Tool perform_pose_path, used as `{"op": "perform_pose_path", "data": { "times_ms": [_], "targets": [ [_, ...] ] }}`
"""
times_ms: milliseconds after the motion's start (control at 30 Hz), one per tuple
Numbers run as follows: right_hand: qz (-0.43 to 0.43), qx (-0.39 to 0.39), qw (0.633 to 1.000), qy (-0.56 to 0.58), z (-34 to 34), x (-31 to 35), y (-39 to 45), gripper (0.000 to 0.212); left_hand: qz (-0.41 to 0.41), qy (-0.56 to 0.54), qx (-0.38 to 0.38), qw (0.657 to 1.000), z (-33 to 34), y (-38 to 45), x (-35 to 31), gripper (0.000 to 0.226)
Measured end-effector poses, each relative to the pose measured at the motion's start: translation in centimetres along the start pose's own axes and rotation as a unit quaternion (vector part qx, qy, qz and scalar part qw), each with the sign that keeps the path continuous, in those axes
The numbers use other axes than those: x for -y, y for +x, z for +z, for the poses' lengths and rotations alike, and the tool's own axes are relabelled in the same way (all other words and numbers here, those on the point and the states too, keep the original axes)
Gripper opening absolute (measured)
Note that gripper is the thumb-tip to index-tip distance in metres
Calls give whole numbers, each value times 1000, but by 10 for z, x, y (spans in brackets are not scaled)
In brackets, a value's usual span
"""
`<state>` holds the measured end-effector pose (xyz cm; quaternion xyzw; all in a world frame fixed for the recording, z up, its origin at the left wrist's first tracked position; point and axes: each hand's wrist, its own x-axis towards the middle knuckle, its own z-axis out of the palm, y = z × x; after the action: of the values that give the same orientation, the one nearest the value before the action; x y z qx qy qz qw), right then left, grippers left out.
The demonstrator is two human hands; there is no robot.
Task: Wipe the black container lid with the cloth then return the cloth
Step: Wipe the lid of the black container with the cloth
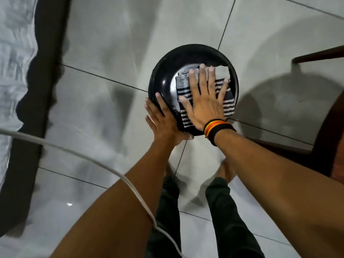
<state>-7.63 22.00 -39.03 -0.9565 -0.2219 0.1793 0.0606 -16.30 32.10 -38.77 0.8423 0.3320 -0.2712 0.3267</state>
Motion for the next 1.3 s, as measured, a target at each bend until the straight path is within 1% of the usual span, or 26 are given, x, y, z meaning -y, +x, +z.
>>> {"op": "perform_pose_path", "data": {
  "times_ms": [67,133,233,267,333,400,433,467,500,567,633,667,700,733,800,867,900,933,967,1033,1100,1133,1200,1233,1267,1300],
  "targets": [
    [1,-8,999,-42,15,-4,2,77,2,-19,-13,1000,6,4,6,174],
    [5,-19,998,-52,20,-4,2,77,-3,-23,-10,1000,7,2,9,175],
    [-22,-17,998,-65,19,-14,0,76,-24,-6,12,1000,2,2,2,176],
    [-9,-16,998,-63,16,-20,0,75,-26,2,22,999,0,3,0,176],
    [71,-22,997,-35,8,-23,12,75,-35,22,37,998,-4,4,-3,176],
    [163,-42,986,6,0,-12,39,76,-47,42,51,997,-6,5,-6,176],
    [177,-48,983,16,-3,-2,53,75,-52,49,55,996,-7,5,-7,175],
    [162,-52,985,13,-2,7,64,74,-57,56,55,995,-6,5,-8,175],
    [117,-53,992,-1,1,14,70,72,-62,63,56,995,-7,5,-9,175],
    [-27,-37,998,-52,10,16,62,70,-67,66,65,993,-9,5,-11,173],
    [-167,-10,981,-97,15,-4,30,69,-66,67,70,993,-12,2,-13,173],
    [-201,2,974,-108,15,-21,11,68,-64,67,71,993,-13,0,-16,173],
    [-204,15,973,-108,17,-36,-7,69,-63,69,72,993,-13,-1,-15,173],
    [-175,23,979,-99,14,-53,-20,69,-63,67,70,993,-13,-1,-18,173],
    [-50,18,997,-49,7,-66,-23,68,-63,69,67,993,-15,0,-18,173],
    [80,9,997,21,0,-56,4,69,-62,68,69,993,-13,0,-18,173],
    [126,-2,990,58,-4,-44,25,69,-59,69,69,993,-11,1,-17,173],
    [145,-11,986,76,-9,-29,48,69,-59,70,67,994,-10,1,-16,173],
    [138,-9,987,77,-12,-14,70,67,-63,74,60,994,-9,1,-15,174],
    [61,5,998,30,-12,12,96,63,-71,79,52,993,-8,2,-16,175],
    [-68,21,997,-42,-10,31,94,60,-77,90,53,992,-8,2,-16,176],
    [-143,34,987,-71,-9,37,87,58,-81,96,58,990,-8,1,-16,176],
    [-283,64,952,-95,-9,40,73,55,-91,110,74,987,-8,1,-17,174],
    [-330,83,936,-92,-12,36,71,53,-93,115,77,986,-8,0,-18,173],
    [-356,96,925,-92,-16,31,75,52,-92,115,76,986,-7,-1,-18,173],
    [-356,96,925,-88,-20,25,81,51,-87,109,71,988,-7,-1,-19,173]
  ]
}}
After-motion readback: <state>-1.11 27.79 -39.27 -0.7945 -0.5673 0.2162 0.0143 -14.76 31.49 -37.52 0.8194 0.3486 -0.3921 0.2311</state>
